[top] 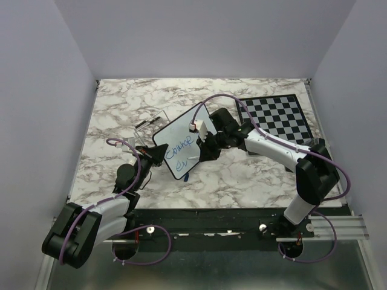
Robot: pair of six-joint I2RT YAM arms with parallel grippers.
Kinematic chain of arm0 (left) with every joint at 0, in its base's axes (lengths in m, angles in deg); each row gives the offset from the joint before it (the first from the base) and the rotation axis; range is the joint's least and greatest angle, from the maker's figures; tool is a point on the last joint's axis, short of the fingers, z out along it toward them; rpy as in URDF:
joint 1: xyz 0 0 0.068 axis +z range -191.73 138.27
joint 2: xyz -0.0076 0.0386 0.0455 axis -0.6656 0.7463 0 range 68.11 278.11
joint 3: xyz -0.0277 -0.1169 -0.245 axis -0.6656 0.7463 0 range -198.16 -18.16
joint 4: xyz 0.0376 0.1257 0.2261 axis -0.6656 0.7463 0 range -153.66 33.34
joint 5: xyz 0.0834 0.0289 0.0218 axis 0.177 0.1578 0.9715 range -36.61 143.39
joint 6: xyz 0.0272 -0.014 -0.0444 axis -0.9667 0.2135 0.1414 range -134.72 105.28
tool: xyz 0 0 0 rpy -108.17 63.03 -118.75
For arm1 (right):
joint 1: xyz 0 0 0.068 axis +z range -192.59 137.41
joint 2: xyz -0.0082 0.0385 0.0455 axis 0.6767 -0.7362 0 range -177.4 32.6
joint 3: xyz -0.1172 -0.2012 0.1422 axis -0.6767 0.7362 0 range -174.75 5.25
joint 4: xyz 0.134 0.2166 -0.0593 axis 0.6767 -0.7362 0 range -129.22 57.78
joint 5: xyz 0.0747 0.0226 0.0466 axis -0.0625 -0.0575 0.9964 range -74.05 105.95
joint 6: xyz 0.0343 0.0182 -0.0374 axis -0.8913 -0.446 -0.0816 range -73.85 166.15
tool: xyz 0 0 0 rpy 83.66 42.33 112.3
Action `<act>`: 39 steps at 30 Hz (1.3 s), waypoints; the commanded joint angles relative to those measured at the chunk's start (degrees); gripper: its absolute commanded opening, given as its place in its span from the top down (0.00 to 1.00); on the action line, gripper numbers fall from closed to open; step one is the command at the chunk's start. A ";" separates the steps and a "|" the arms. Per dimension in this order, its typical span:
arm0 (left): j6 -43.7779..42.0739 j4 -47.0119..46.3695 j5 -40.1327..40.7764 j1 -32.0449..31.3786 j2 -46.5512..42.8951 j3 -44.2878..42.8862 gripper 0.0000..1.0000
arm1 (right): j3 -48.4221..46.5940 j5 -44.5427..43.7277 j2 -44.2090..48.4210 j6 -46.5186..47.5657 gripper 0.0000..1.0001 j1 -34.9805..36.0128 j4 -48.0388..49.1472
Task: Write a sentence on the whiteboard
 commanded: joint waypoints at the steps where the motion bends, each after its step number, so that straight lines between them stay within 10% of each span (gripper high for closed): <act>1: -0.36 -2.73 -0.69 -0.30 0.13 2.20 1.00 | 0.27 1.61 -0.76 0.94 1.00 0.08 -1.67; 39: -0.18 -3.52 -0.95 -0.30 0.83 2.20 1.00 | -2.98 -3.49 -0.94 -4.07 1.00 -1.42 1.32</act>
